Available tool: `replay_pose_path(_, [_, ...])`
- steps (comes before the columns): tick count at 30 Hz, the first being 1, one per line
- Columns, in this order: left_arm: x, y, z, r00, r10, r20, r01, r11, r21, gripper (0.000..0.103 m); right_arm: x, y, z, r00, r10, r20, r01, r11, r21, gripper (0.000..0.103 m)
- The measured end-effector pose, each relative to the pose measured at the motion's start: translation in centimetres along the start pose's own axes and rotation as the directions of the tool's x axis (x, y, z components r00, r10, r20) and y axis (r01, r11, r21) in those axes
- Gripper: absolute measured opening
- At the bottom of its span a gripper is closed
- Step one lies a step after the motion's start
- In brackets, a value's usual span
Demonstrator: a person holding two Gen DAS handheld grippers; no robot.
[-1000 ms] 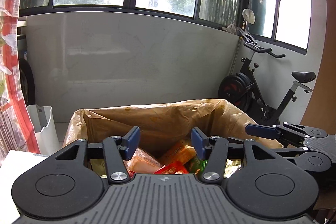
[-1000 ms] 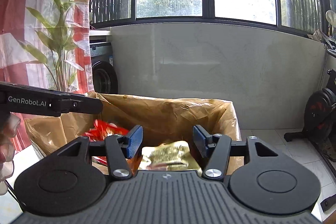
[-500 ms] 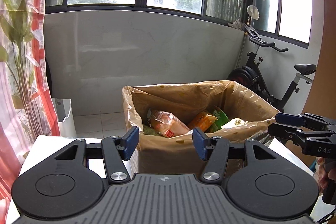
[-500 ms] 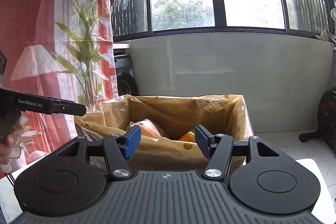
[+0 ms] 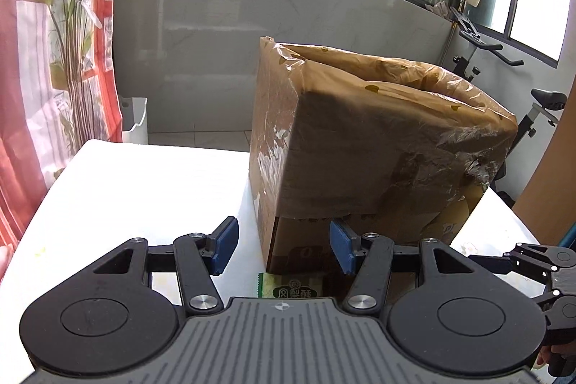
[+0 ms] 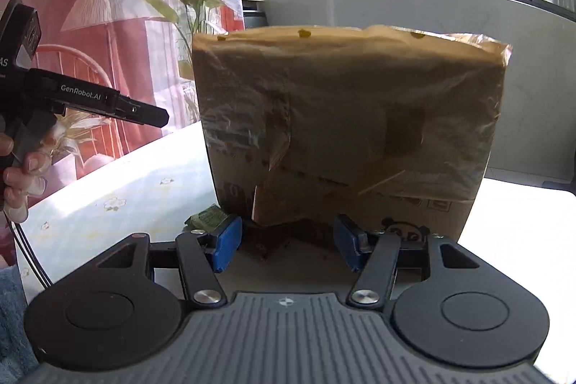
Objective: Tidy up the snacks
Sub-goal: 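Move both grippers back toward the remaining snacks by the box, then grasp the green biscuit pack with left gripper while right grasps the clear candy packet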
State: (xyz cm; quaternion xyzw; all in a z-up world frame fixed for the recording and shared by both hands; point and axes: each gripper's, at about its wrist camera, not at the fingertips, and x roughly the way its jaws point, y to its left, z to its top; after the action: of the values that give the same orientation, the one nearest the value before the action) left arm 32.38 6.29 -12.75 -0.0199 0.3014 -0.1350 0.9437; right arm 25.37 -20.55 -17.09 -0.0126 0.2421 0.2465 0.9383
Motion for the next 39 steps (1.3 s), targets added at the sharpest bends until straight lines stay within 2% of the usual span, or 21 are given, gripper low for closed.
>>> replay_pose_path(4, [0.8,0.4,-0.7,0.999,-0.004,-0.036,0.004,1.0,-0.019,0.059,2.9,0.1,-2.9,0.988,0.035,-0.148,-0.035,0.999,0.005,0.056])
replay_pose_path(9, [1.8,0.4,-2.2,0.996,-0.022,-0.089,0.017,0.998,-0.059,0.059,3.7,0.5,-4.3,0.977,0.093,-0.194,-0.092,0.996,0.012,0.056])
replay_pose_path(10, [2.0,0.2,-2.8,0.994,-0.029,-0.105,0.022,0.997,-0.074,0.059,3.7,0.6,-4.3,0.975,0.099,-0.196,-0.101,0.995,0.002,0.052])
replay_pose_path(13, [2.9,-0.3,-4.3,0.987,-0.047,-0.154,0.03,0.993,-0.112,0.059,4.1,1.2,-4.7,0.968,0.104,-0.229,-0.117,0.992,-0.044,0.021])
replay_pose_path(17, [4.6,-0.9,-5.4,0.976,-0.059,-0.209,0.024,0.986,-0.162,0.059,4.0,1.2,-5.1,0.972,0.099,-0.215,-0.114,0.992,-0.057,0.02])
replay_pose_path(22, [6.6,-0.9,-5.3,0.97,-0.086,-0.228,0.021,0.962,-0.274,0.059,3.5,-0.6,-5.4,0.985,0.005,-0.17,-0.006,1.0,-0.008,0.02])
replay_pose_path(25, [7.4,-1.1,-5.2,0.97,-0.072,-0.231,-0.005,0.948,-0.318,0.059,3.2,-1.8,-5.9,0.989,-0.009,-0.149,0.017,0.999,0.049,0.02])
replay_pose_path(32, [8.7,-1.5,-4.9,0.967,0.006,-0.256,-0.08,0.956,-0.282,0.059,3.1,-2.3,-6.2,0.992,-0.007,-0.129,0.017,0.997,0.074,0.02])
replay_pose_path(39, [8.6,0.0,-4.7,0.963,0.062,-0.262,-0.142,0.943,-0.302,0.059,3.0,-2.3,-6.3,0.992,-0.003,-0.125,0.013,0.997,0.081,0.02])
